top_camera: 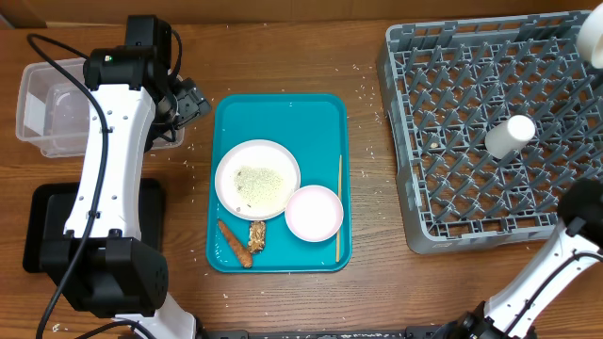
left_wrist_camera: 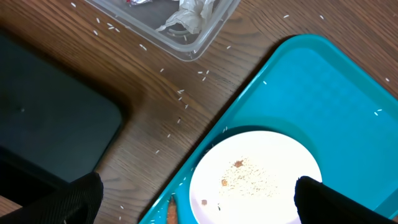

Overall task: Sort waste into correct bins and load items into the dishwasher
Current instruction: 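Carry the bowl right and set it into the dish rack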

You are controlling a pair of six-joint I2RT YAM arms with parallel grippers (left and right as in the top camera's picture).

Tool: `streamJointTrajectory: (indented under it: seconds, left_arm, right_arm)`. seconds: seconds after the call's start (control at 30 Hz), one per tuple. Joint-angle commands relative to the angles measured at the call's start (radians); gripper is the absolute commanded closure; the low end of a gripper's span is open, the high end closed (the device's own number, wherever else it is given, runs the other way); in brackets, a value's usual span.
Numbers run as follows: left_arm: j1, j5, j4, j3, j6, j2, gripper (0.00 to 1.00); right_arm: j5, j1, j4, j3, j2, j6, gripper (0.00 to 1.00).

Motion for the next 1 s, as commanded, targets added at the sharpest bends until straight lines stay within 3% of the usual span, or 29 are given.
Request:
streamJointTrajectory:
  seconds: [0.0,0.37,0.97]
  left_arm:
    - [0.005,-0.016,0.001,0.017,-0.002,-0.003,0.0]
    - [0.005,-0.016,0.001,0.017,-0.002,-0.003,0.0]
    - [0.005,-0.016,0.001,0.017,-0.002,-0.003,0.0]
  right_arm:
    - [-0.227,0.01,0.072,-0.118,-0.027,-0.156,0.96]
    - [-0.363,0.026,0.462,-0.523,-0.027,-0.095,0.96]
    - [-0.223,0.006,0.435,-0.686,-0.028,-0.084,0.96]
